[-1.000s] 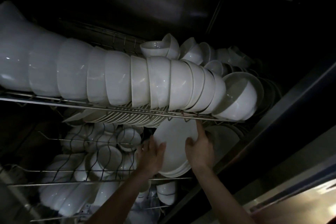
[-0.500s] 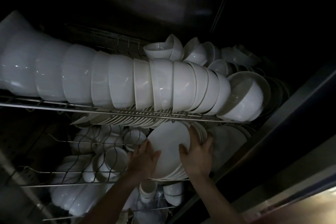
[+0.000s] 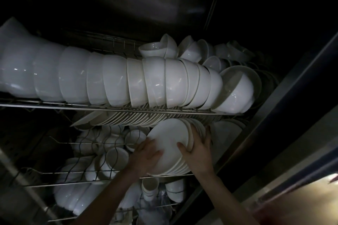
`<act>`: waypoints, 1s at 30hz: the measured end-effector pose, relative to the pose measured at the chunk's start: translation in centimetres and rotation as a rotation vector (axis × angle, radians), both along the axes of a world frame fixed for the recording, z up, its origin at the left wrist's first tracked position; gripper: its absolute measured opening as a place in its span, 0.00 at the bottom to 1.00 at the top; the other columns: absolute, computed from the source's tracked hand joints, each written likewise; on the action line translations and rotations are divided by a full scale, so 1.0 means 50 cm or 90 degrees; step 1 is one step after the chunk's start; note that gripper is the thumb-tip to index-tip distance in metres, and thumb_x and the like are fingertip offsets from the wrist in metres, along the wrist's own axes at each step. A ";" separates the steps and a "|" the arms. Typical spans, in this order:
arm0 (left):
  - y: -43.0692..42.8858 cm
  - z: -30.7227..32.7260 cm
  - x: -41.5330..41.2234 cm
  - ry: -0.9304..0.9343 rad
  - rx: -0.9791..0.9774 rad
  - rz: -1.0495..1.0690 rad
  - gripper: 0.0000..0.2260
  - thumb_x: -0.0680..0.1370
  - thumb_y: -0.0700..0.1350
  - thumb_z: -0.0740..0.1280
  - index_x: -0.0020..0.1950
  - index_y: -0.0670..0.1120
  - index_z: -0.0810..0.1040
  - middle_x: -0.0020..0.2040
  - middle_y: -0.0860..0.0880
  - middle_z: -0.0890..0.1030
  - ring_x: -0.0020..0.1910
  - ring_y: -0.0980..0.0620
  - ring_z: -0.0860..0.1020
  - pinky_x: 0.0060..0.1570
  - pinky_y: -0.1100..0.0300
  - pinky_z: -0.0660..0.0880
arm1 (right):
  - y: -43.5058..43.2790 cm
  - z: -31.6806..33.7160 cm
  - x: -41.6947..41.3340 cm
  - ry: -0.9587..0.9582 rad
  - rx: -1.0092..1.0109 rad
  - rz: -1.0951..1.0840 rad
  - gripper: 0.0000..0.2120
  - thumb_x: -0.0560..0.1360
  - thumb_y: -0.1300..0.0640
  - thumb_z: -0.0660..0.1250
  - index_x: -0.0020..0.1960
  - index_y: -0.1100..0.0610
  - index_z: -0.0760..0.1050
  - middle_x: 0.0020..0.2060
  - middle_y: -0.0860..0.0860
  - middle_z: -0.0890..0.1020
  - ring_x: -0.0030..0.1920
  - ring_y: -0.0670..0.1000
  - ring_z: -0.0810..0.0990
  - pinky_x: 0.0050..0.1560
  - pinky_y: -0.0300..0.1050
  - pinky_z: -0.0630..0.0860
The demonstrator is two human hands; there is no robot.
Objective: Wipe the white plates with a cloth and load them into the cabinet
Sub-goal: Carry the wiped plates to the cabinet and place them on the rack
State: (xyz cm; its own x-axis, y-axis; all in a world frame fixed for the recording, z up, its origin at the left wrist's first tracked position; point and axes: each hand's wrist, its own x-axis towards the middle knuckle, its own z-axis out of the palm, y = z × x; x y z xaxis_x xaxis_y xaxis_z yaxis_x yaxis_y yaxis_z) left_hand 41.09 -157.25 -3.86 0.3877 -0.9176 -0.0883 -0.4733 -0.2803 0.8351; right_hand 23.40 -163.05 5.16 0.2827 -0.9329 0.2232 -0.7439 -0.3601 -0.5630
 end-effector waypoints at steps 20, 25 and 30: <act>0.073 0.064 -0.013 -0.117 -0.104 -0.042 0.19 0.79 0.50 0.67 0.69 0.47 0.74 0.65 0.45 0.78 0.61 0.46 0.78 0.57 0.61 0.72 | 0.085 0.028 -0.059 0.093 -0.124 0.114 0.26 0.76 0.48 0.69 0.71 0.54 0.71 0.70 0.57 0.69 0.70 0.59 0.67 0.68 0.51 0.69; 0.138 0.134 -0.069 -0.238 -0.234 -0.063 0.09 0.77 0.42 0.70 0.57 0.42 0.82 0.53 0.44 0.83 0.51 0.45 0.81 0.52 0.53 0.78 | 0.159 0.059 -0.147 0.119 -0.116 0.212 0.18 0.78 0.50 0.66 0.67 0.52 0.75 0.61 0.50 0.79 0.60 0.52 0.77 0.55 0.46 0.77; 0.216 0.183 -0.200 -0.315 -0.271 -0.178 0.14 0.76 0.52 0.62 0.47 0.45 0.84 0.42 0.48 0.84 0.40 0.48 0.81 0.39 0.58 0.77 | 0.262 0.067 -0.299 0.157 -0.094 0.160 0.16 0.79 0.48 0.64 0.66 0.48 0.76 0.57 0.50 0.81 0.56 0.53 0.79 0.51 0.51 0.78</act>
State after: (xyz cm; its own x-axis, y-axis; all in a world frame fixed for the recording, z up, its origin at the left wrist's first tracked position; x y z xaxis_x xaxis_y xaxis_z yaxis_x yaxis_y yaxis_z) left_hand 31.10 -146.45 5.28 0.0344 -0.9042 0.4257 -0.8317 0.2102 0.5138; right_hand 8.45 -149.97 8.49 0.5610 -0.7902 0.2468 -0.7287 -0.6128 -0.3058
